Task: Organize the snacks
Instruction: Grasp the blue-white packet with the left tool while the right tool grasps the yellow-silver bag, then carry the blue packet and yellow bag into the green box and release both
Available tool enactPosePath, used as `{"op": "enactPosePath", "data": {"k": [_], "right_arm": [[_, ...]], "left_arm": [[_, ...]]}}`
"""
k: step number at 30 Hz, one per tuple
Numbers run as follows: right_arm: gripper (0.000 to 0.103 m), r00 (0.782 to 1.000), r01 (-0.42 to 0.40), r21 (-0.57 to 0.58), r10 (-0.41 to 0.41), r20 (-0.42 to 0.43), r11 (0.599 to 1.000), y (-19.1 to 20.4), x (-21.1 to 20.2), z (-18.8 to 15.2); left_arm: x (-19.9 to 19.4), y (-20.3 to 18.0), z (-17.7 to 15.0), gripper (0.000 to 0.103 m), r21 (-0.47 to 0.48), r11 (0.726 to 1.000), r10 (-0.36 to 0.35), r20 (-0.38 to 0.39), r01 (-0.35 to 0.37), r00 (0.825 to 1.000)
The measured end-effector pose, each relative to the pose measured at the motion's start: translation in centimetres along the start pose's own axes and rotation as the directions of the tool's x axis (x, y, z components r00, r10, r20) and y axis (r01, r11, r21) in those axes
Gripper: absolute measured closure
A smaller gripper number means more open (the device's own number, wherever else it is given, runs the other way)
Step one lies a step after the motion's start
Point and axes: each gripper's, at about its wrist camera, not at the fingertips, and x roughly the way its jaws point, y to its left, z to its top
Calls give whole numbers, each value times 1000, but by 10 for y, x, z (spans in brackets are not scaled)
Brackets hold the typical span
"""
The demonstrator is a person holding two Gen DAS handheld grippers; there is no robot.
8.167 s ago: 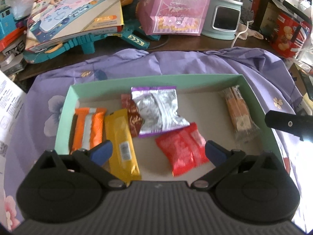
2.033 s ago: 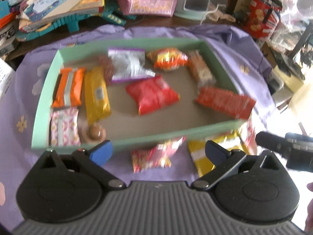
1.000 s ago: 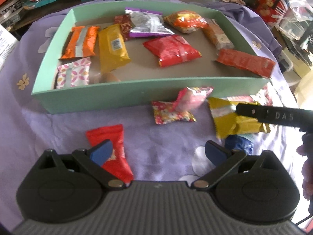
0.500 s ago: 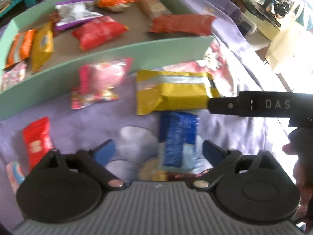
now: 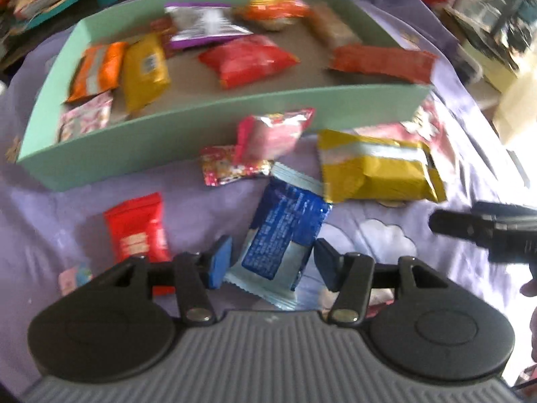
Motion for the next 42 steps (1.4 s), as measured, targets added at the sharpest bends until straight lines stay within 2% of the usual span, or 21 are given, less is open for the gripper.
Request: {"op": "enactPosePath", "data": {"k": [2,4,9,12,14,17,18,20,21,23,26,30,31,32,34,35,36,37,42], "right_arm": [[0,999,12,-20,-11,49,1000,7,-8,6],[0,996,3,-100,6,85,995,19,-15,15],[0,996,-39,-304,62,65,952,56,2,39],[0,993,-91,-383,111,31,919,72,19,52],[1,994,-96,-425,112,13,900,80,30,56],[12,992,-120,-412,92,-87,903,77,45,56],[13,989,-131,-403,94,-111,906,76,46,53],[15,985,-154,-418,106,-136,895,74,35,41],[22,982,-164,-421,109,-152,892,74,30,35],[27,984,-147,-429,90,-151,891,74,23,25],[39,996,-49,-458,13,-83,888,81,23,18],[39,999,-25,-484,0,-52,875,94,29,17],[40,999,-11,-503,-10,-39,864,98,32,15],[46,1000,10,-515,-24,-20,857,100,31,12],[52,999,22,-513,-32,-10,858,98,30,11],[52,1000,11,-493,-22,-16,870,98,28,9],[53,1000,3,-470,-14,-19,883,97,24,7],[53,1000,-9,-450,1,-19,893,96,20,5],[53,999,-37,-309,38,-5,950,82,2,2]], "left_arm": [[1,7,0,45,-21,1000,19,-1,-20,1000],[1,13,0,44,-31,999,14,2,-13,1000],[0,21,-1,44,-48,999,-6,11,6,1000],[-1,29,-3,44,-63,998,-18,17,19,1000],[-1,34,-4,44,-75,997,-29,20,31,999],[-1,39,-3,44,-90,995,-38,24,40,999],[-2,40,-3,43,-92,995,-41,26,43,999],[-1,40,-4,41,-90,995,-47,32,50,998],[-1,40,-4,38,-86,995,-49,34,52,998],[0,36,-5,34,-71,996,-47,39,50,998],[1,29,-6,30,-40,999,-30,46,32,998],[0,29,-8,30,-22,999,-24,49,25,999],[-1,31,-8,30,-27,999,-27,48,28,998],[-1,32,-8,33,-31,999,-29,48,31,998],[-1,31,-9,38,-22,1000,-12,50,13,999],[-1,28,-9,46,-4,1000,15,55,-14,998],[-1,25,-10,59,13,999,35,61,-36,998],[-2,23,-11,63,22,998,57,67,-58,996],[-7,25,-14,64,-13,999,33,61,-32,998]]}}
